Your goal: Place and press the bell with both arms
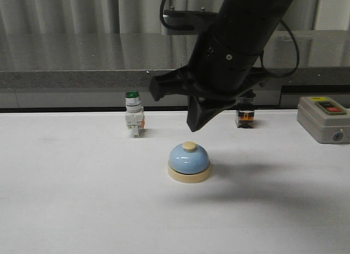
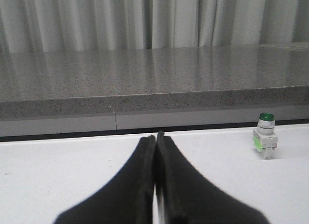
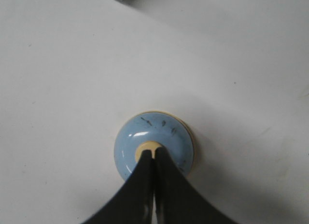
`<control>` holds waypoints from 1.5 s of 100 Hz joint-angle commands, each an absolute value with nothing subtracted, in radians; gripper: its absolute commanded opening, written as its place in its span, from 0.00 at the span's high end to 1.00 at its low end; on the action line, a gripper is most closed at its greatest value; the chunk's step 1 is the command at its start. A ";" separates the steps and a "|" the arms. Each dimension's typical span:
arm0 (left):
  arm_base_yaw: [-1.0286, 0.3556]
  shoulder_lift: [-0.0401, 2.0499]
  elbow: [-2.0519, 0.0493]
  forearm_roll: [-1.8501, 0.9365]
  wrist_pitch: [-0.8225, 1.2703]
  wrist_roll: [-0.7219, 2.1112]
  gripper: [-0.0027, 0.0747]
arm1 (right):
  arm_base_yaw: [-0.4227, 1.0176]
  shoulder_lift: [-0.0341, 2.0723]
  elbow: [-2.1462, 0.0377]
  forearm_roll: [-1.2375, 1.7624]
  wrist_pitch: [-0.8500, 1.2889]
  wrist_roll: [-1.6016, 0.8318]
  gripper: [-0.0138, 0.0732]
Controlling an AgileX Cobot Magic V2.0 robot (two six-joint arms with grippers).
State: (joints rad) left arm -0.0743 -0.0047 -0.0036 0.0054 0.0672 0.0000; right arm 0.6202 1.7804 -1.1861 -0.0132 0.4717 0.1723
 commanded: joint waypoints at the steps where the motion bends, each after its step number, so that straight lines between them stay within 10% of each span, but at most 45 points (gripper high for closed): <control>1: -0.073 -0.037 0.053 0.006 -0.017 -0.011 0.99 | 0.626 1.753 -1.220 -0.012 0.428 0.165 0.83; 61: -0.073 -0.037 0.053 0.006 -0.017 -0.011 0.99 | 0.628 1.754 -1.221 -0.013 0.409 0.165 0.84; 150: -0.073 -0.037 0.053 0.006 -0.017 -0.011 0.99 | 0.116 0.852 -0.791 -0.081 0.434 0.165 0.92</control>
State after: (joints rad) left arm -0.0743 -0.0047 -0.0036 0.0054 0.0672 0.0000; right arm 0.1629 0.9546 -0.8168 -0.0690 0.4960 0.1723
